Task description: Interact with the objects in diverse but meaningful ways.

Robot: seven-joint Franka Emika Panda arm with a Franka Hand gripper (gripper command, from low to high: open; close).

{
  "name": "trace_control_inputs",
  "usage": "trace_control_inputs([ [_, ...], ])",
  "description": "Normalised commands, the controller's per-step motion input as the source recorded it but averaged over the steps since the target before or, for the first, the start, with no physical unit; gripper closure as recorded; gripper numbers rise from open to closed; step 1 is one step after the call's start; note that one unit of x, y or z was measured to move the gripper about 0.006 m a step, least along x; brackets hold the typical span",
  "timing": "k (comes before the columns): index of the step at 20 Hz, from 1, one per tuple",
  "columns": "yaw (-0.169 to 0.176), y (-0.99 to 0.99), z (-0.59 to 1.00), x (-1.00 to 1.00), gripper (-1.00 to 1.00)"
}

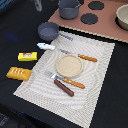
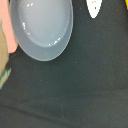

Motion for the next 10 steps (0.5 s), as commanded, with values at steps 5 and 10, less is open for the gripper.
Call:
trace_control_inputs([
  [5,0.014,-0.73,-0.3,0.3,-1.0],
  [10,0.039,-0.75,-0.26,0.13,-1.0],
])
